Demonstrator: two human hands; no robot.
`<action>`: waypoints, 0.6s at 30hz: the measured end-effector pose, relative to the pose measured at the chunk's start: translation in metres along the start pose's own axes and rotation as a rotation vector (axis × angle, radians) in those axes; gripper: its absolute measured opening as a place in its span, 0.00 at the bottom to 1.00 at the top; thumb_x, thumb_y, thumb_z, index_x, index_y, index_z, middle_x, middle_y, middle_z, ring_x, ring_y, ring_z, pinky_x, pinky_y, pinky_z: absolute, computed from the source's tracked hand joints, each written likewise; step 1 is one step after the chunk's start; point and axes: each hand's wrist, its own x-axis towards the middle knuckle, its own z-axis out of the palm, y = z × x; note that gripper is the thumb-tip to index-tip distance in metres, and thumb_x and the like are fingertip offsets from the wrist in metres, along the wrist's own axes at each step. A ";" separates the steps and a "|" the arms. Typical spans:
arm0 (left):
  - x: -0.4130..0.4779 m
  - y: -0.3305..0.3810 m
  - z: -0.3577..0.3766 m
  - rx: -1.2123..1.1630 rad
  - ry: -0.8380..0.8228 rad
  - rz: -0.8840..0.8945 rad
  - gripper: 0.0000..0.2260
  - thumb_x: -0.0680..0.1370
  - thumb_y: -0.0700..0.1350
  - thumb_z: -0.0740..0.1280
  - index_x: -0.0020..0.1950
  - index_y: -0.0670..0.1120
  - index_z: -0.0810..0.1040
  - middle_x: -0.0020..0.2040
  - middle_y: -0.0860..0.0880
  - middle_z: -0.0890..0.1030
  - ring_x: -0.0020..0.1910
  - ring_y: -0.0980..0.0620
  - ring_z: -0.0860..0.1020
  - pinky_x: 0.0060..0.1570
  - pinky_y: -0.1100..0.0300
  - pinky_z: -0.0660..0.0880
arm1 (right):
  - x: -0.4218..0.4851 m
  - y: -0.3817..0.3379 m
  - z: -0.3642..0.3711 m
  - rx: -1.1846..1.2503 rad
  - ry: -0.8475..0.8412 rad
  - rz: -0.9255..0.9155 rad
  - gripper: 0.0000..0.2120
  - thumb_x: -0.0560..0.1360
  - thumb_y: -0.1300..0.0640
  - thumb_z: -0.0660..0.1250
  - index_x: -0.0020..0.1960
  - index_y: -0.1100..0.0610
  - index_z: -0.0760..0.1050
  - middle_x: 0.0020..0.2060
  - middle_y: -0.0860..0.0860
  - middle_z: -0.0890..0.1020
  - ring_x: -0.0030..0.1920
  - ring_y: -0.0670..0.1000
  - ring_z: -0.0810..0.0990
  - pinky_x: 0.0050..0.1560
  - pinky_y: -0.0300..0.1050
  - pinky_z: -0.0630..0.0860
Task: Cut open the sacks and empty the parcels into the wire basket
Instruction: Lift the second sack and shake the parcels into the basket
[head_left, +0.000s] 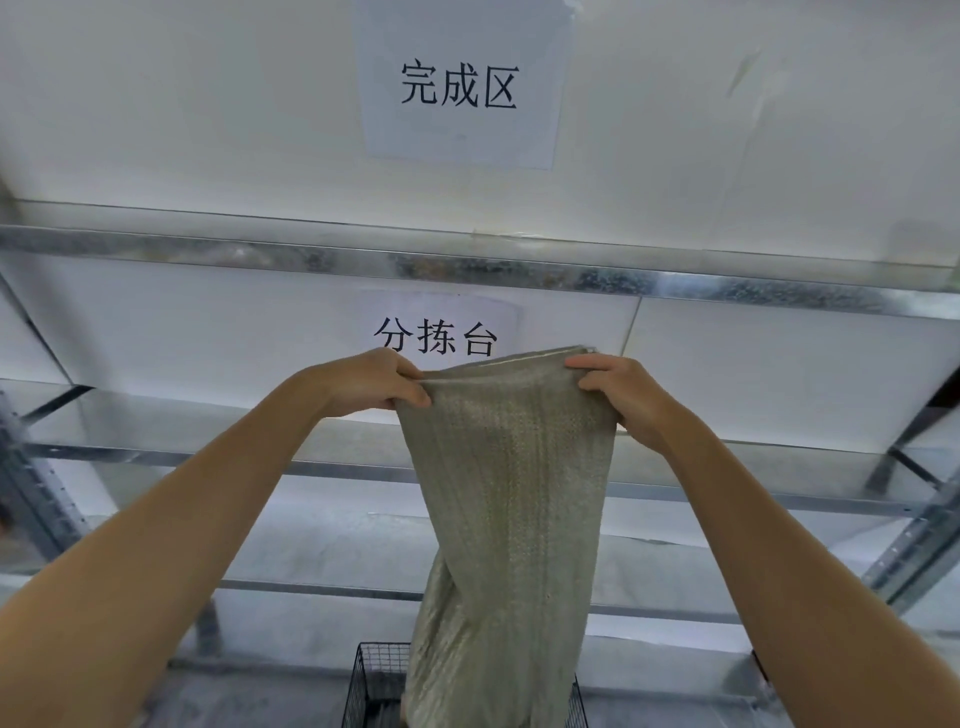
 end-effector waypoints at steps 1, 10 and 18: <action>0.002 -0.001 0.002 0.121 0.028 0.001 0.13 0.75 0.39 0.68 0.58 0.37 0.78 0.54 0.44 0.79 0.55 0.49 0.76 0.51 0.62 0.73 | -0.002 -0.002 -0.002 0.011 -0.095 0.031 0.18 0.76 0.67 0.60 0.64 0.56 0.75 0.59 0.53 0.72 0.54 0.53 0.73 0.56 0.47 0.73; 0.015 -0.018 0.006 0.383 0.189 0.023 0.07 0.76 0.38 0.66 0.39 0.38 0.77 0.36 0.44 0.75 0.36 0.49 0.71 0.38 0.59 0.67 | -0.002 0.000 0.003 -0.443 -0.163 0.035 0.03 0.72 0.66 0.67 0.41 0.66 0.74 0.35 0.55 0.74 0.35 0.49 0.71 0.36 0.40 0.67; 0.008 -0.026 -0.010 -0.084 0.182 -0.017 0.17 0.78 0.42 0.67 0.65 0.40 0.74 0.61 0.46 0.77 0.61 0.47 0.74 0.67 0.52 0.68 | -0.004 0.007 -0.003 -0.183 0.043 0.025 0.16 0.72 0.57 0.71 0.49 0.71 0.78 0.40 0.55 0.76 0.41 0.51 0.73 0.40 0.41 0.69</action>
